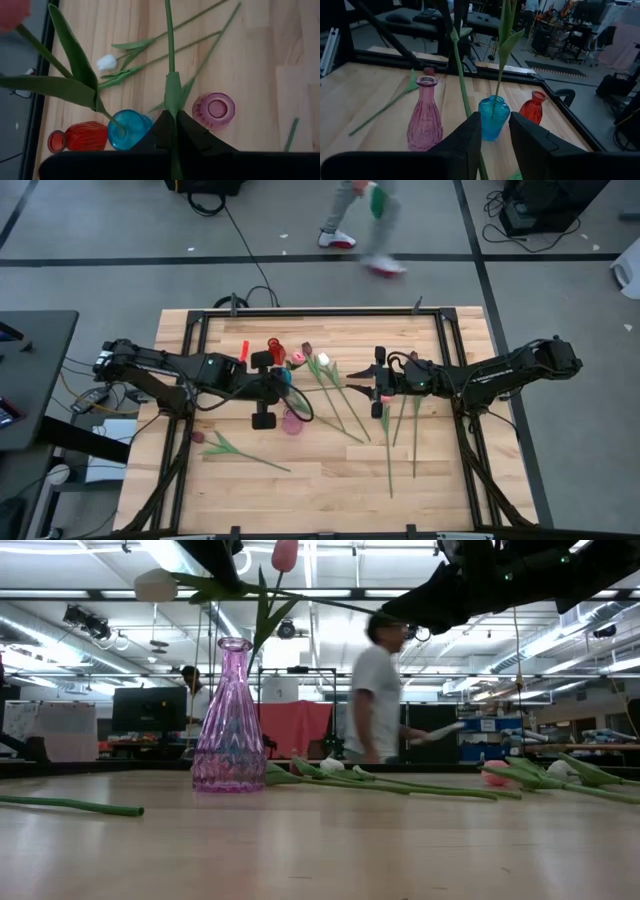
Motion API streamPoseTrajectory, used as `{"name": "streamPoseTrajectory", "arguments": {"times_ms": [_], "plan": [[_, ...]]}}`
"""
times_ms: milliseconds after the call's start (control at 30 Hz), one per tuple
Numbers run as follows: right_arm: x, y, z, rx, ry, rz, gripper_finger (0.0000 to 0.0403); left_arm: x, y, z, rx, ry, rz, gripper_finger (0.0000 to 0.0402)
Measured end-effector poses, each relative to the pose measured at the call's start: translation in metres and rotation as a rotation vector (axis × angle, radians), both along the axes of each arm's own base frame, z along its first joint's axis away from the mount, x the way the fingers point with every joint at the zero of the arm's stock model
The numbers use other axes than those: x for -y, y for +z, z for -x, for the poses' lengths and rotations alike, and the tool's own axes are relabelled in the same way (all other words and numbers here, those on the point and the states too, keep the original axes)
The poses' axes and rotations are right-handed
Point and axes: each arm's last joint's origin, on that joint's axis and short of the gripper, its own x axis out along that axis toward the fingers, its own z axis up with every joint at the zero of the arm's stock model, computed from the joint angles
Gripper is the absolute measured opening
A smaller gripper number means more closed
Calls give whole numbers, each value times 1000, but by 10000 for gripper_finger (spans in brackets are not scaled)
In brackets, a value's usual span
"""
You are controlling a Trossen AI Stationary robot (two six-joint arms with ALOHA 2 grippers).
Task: Sort flowers into vase by color
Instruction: Put the bottom left white flower into the red vase
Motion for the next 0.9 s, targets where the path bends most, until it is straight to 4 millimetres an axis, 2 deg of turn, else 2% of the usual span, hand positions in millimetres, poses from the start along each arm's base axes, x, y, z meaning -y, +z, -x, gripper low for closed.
{"name": "streamPoseTrajectory", "arguments": {"times_ms": [233,333,733,900], "plan": [[0,0,0,0,10,-3,61,-1,0,0,1,4,-40,15],[-1,1,0,9,33,4,56,-1,0,0,-1,-1,-44,15],[-2,4,-1,41,82,4,142,-1,0,0,-4,-6,-51,15],[-2,2,-1,21,83,12,153,-1,0,0,-4,-6,-52,15]]}}
